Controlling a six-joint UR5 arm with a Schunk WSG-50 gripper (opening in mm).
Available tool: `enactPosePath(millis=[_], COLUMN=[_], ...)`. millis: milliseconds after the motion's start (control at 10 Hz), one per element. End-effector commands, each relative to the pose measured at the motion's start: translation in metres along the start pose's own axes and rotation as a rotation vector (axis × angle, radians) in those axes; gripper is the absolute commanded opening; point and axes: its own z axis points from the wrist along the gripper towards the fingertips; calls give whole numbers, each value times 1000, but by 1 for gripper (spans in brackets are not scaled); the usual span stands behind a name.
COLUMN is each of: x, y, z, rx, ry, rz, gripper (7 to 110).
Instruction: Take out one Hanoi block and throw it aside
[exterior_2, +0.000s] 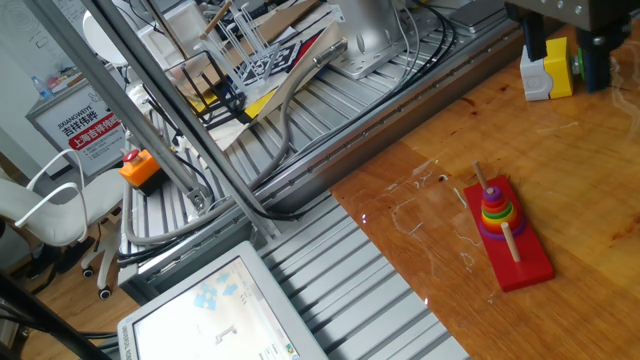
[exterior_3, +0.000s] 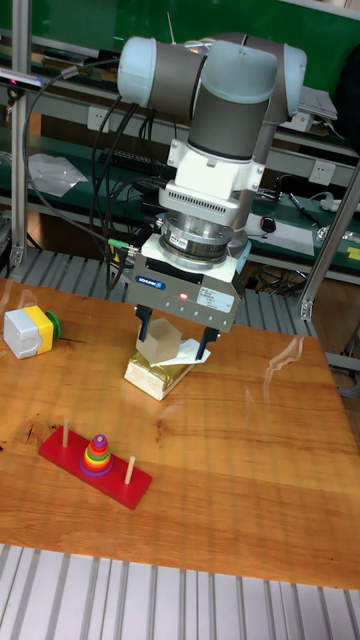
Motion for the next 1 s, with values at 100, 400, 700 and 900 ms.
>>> enactPosePath(millis=[100, 400, 700, 900], x=[-2, -3, -3, -3], y=[2, 2, 1, 0], z=[-1, -1, -1, -1], rx=[-12, -12, -14, -14], ry=[-9, -9, -8, -8], rz=[33, 32, 28, 23], gripper=[7, 7, 7, 7])
